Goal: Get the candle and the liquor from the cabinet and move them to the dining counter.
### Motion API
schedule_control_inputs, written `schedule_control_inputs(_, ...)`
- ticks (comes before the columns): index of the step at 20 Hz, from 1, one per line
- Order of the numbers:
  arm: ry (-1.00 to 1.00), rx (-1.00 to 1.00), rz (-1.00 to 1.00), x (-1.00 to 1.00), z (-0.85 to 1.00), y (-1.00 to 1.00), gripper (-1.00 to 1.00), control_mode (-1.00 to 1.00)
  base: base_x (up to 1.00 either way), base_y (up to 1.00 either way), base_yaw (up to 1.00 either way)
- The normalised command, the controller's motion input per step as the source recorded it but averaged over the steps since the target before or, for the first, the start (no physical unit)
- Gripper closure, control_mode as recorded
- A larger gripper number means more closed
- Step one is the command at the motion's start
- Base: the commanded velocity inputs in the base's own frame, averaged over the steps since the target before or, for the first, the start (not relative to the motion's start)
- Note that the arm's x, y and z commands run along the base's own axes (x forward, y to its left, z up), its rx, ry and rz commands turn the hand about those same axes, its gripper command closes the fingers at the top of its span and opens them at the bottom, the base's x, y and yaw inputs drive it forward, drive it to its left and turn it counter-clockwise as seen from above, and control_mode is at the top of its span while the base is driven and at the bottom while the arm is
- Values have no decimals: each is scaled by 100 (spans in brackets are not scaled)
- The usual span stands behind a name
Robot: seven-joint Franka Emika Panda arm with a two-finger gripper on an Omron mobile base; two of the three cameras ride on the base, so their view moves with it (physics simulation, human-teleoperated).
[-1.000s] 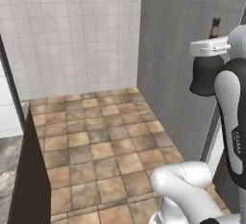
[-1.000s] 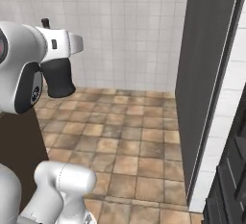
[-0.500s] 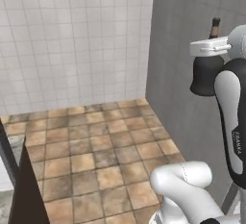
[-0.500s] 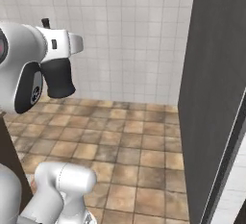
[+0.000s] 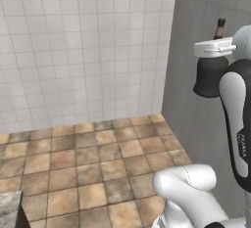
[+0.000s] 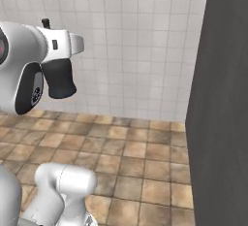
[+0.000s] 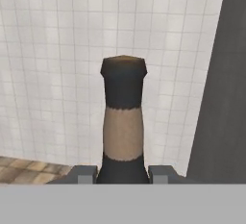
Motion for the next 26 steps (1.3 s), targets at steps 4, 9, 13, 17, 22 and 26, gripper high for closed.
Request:
schedule_control_inputs(4, 0, 0, 0, 0, 0, 0, 100, 100, 100, 35, 8)
schedule_control_inputs(9, 0, 0, 0, 0, 0, 0, 100, 100, 100, 38, 40)
schedule_control_inputs(13, 0, 0, 0, 0, 0, 0, 100, 100, 89, 1, 81)
schedule_control_inputs(17, 0, 0, 0, 0, 0, 0, 100, 100, 56, 0, 89)
schedule_control_inputs(22, 0, 0, 0, 0, 0, 0, 100, 100, 47, 0, 92)
schedule_control_inputs(26, 0, 0, 0, 0, 0, 0, 100, 100, 69, 3, 83)
